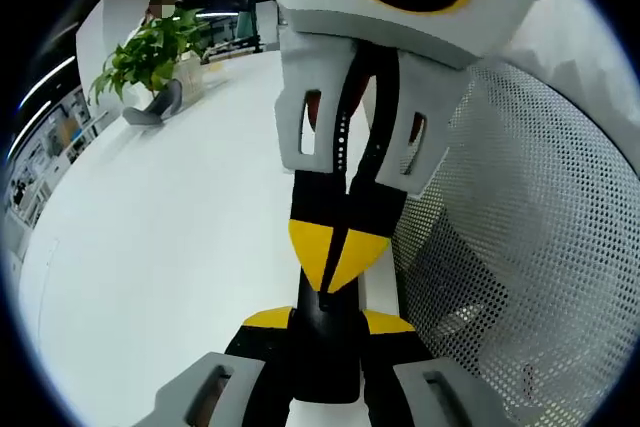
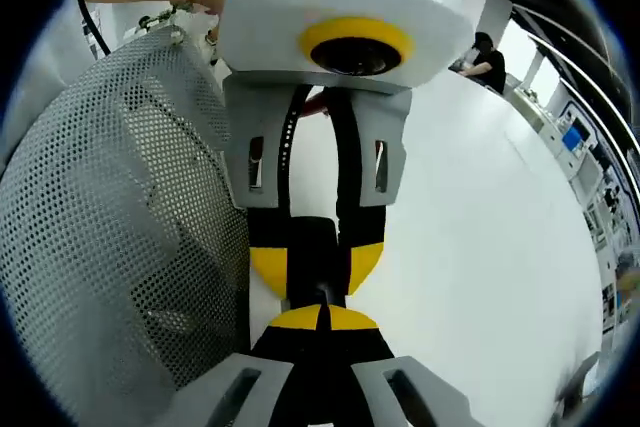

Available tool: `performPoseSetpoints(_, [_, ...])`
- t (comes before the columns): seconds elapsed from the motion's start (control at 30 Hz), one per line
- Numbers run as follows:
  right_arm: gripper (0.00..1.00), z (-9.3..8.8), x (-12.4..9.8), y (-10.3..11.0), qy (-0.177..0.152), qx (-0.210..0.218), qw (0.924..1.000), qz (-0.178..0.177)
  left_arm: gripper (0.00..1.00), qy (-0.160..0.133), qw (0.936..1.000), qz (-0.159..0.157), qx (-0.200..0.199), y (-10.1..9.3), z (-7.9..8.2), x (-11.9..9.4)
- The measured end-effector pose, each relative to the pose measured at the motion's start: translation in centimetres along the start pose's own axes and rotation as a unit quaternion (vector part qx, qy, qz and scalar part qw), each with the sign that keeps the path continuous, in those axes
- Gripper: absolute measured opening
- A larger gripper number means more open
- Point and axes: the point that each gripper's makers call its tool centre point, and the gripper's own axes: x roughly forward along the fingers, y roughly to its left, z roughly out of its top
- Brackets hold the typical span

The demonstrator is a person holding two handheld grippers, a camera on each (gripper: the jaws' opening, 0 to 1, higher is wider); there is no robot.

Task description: Press the specified remote control buttons in sequence, fully releasing each button before pressing the next.

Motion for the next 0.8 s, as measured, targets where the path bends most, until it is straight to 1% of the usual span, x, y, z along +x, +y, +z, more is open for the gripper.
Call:
performPoseSetpoints(0.1, [0.0,0.07,-0.02,-0.04,0.001,-0.012,0.9999,0.001,0.24,0.004,1.0,-0.003,0.0,0.03,-0.05,0.01])
performPoseSetpoints(0.2, [0.0,0.1,-0.16,-0.08,-0.004,-0.009,0.9999,0.009,0.24,0.005,1.0,-0.003,0.001,0.04,-0.1,0.05])
performPoseSetpoints(0.3, [0.0,0.36,-0.07,0.24,-0.002,-0.02,0.9997,0.012,0.24,0.006,1.0,-0.005,0.002,0.02,-0.07,0.0])
performPoseSetpoints(0.4, [0.0,0.43,0.01,0.15,0.003,-0.019,0.9997,0.013,0.24,0.006,1.0,-0.003,0.003,-0.04,-0.01,-0.07])
performPoseSetpoints(0.5, [0.0,0.32,-0.02,0.24,0.0,-0.017,0.9998,0.013,0.24,0.008,1.0,-0.002,0.004,0.0,-0.04,-0.04])
performPoseSetpoints(0.57, [0.0,0.28,-0.06,0.39,-0.003,-0.033,0.9993,0.016,0.24,0.012,0.9999,-0.003,0.004,-0.01,0.0,-0.04])
performPoseSetpoints(0.67, [0.0,0.32,0.0,0.43,0.002,-0.053,0.9984,0.019,0.24,0.013,0.9999,-0.001,0.005,-0.01,0.02,0.01])
performPoseSetpoints(0.7, [0.0,0.37,0.09,0.41,0.006,-0.06,0.998,0.019,0.24,0.012,0.9999,-0.001,0.004,-0.01,0.01,0.01])
performPoseSetpoints(0.77, [0.0,0.64,0.43,0.12,0.006,-0.056,0.9984,0.005,0.24,0.013,0.9999,0.001,0.003,-0.02,0.05,0.01])
performPoseSetpoints(0.8, [0.0,0.67,0.43,0.21,0.007,-0.055,0.9985,0.005,0.24,0.016,0.9999,0.003,0.002,-0.01,0.09,0.0])
